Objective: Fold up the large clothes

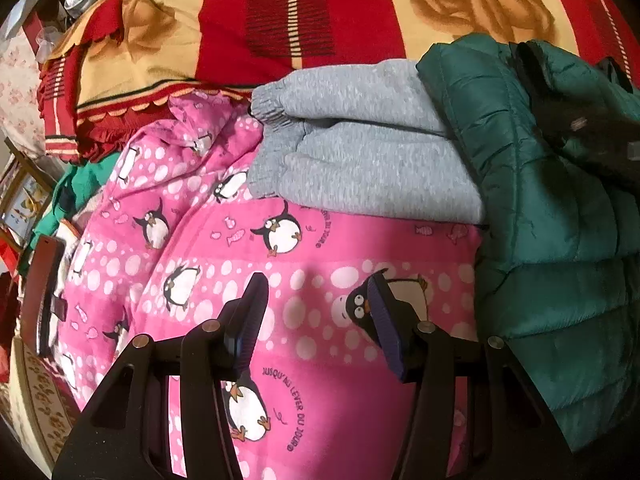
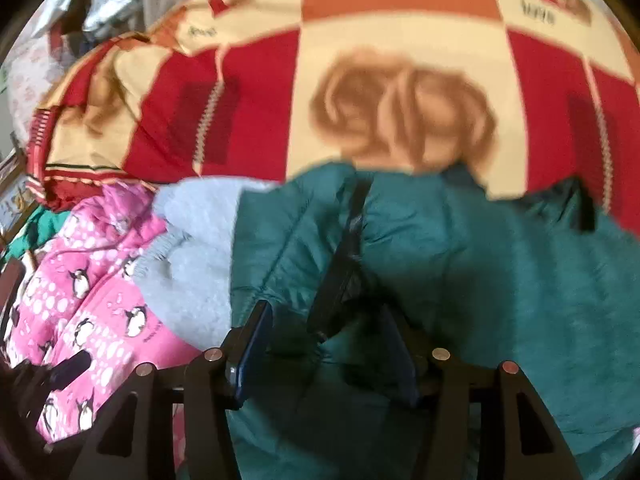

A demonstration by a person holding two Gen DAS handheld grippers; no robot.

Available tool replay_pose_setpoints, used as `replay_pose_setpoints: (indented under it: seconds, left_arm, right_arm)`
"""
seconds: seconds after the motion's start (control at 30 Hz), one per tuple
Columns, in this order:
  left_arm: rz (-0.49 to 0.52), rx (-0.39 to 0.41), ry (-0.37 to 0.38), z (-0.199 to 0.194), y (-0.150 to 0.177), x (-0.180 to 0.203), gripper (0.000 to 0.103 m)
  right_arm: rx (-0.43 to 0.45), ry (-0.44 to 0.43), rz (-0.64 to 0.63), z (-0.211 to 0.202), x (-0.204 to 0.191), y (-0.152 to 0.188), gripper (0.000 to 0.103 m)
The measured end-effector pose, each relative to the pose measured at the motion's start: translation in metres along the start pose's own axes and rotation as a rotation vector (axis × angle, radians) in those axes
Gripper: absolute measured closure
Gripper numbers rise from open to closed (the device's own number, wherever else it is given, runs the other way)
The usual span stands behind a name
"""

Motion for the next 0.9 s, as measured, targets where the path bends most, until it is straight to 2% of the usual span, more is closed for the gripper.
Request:
replay_pose_setpoints:
  seconds: [0.3, 0.37, 0.57, 0.67, 0.77, 0.83, 0.9]
  left_arm:
    - [-0.02, 0.006, 0.017, -0.009, -0.007, 0.016, 0.052]
    - [-0.02, 0.013, 0.024, -0.013, -0.009, 0.022, 0.052]
    - [-0.031, 0.08, 0.073, -0.029, -0.032, 0.046, 0.052]
    - [-0.07, 0.17, 0.134, -0.045, -0.058, 0.059, 0.052]
    - [-0.121, 0.232, 0.237, -0.059, -0.088, 0.08, 0.052]
    - [-0.127, 0.241, 0.322, -0.062, -0.103, 0.105, 0.052]
    - [-0.086, 0.241, 0.371, -0.064, -0.112, 0.134, 0.052]
  right_arm:
    - [0.083, 0.124, -0.015, -0.069, 0.057, -0.011, 0.048]
    - [0.085, 0.158, -0.014, -0.079, 0.079, -0.01, 0.048]
    - [0.068, 0.306, 0.026, -0.111, 0.176, 0.017, 0.048]
    - [0.081, 0.381, 0.073, -0.132, 0.227, 0.031, 0.048]
    - [0.116, 0.426, 0.13, -0.151, 0.269, 0.045, 0.048]
    - [0.14, 0.446, 0.159, -0.158, 0.289, 0.052, 0.048]
    - [0.179, 0.459, 0.2, -0.163, 0.311, 0.061, 0.048]
Point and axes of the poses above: each gripper's, at about its wrist camera, not at the fingertips, and z roughly the way its jaws point, x to its right, y to its underside, the point moved 9 cm from there along z, roughly the way its jaws point, and after that the axes turned 2 degrees about -y, right-handed, at the moved point
